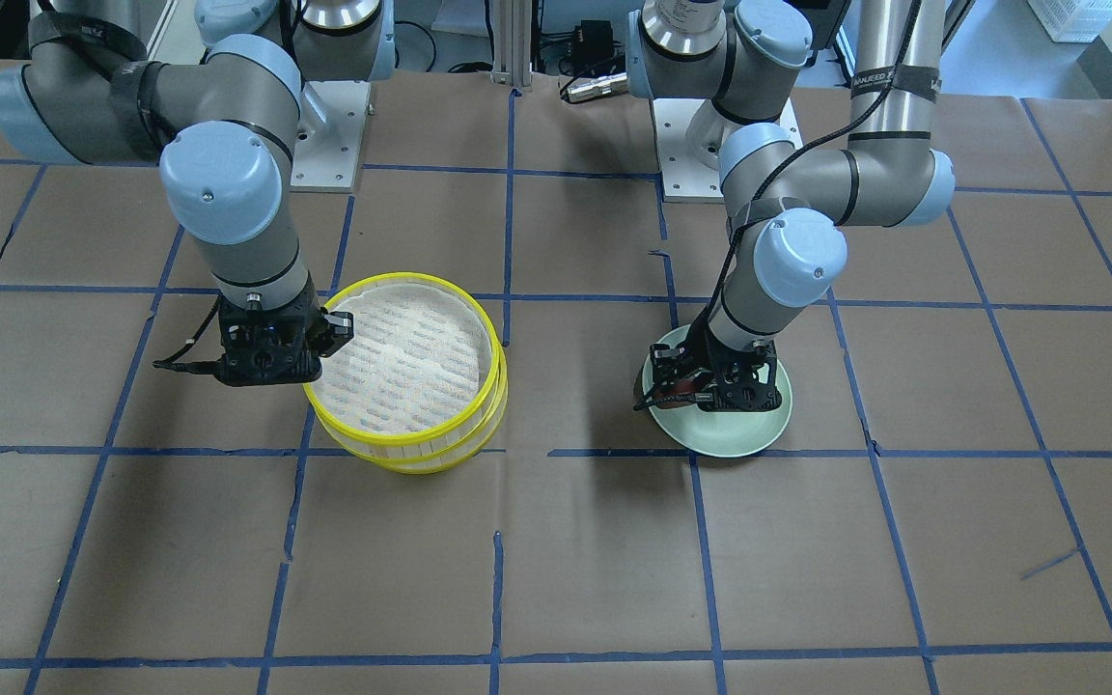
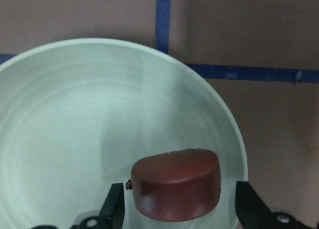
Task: Place buns in different layers of steamer
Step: 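Restack the top tier with the right gripper while the left reaches the brown bun, then grasp the brown bun with the left gripper and lift it, then carry the brown bun over the top tier while the right gripper withdraws, then lower the brown bun onto the top tier and open the left gripper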
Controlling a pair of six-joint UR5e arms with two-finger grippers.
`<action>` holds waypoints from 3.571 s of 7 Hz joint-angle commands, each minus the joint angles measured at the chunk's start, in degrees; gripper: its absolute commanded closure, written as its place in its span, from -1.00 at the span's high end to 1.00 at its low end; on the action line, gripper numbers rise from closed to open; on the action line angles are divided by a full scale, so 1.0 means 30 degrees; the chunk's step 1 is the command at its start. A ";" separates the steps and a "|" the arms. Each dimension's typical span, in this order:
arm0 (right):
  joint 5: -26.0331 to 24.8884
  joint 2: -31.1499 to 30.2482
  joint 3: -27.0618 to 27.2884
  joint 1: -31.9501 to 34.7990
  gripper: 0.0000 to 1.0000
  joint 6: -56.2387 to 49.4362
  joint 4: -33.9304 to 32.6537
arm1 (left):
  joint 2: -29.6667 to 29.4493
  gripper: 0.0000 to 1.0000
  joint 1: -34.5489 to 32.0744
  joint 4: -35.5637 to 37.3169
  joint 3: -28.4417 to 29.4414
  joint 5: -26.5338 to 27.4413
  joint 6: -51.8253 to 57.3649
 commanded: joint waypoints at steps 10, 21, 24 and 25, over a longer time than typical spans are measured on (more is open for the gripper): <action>0.0010 -0.0018 0.0068 0.0198 0.72 -0.0255 0.0209 | 0.1423 -0.95 -0.1431 -0.4849 0.5581 -0.0048 -0.3977; 0.2032 -0.2831 -0.7054 -0.2293 1.00 0.1239 1.0814 | -0.2062 0.16 -0.9755 0.0687 0.8103 -0.2246 -1.8605; 0.2003 -0.2831 -0.7053 -0.2410 1.00 0.1093 1.0873 | -0.1830 1.00 -0.9756 0.0776 0.8162 -0.1518 -1.7617; 0.2003 -0.2831 -0.7053 -0.2411 1.00 0.1092 1.0873 | -0.1800 1.00 -0.9727 0.0660 0.8133 -0.1282 -1.6130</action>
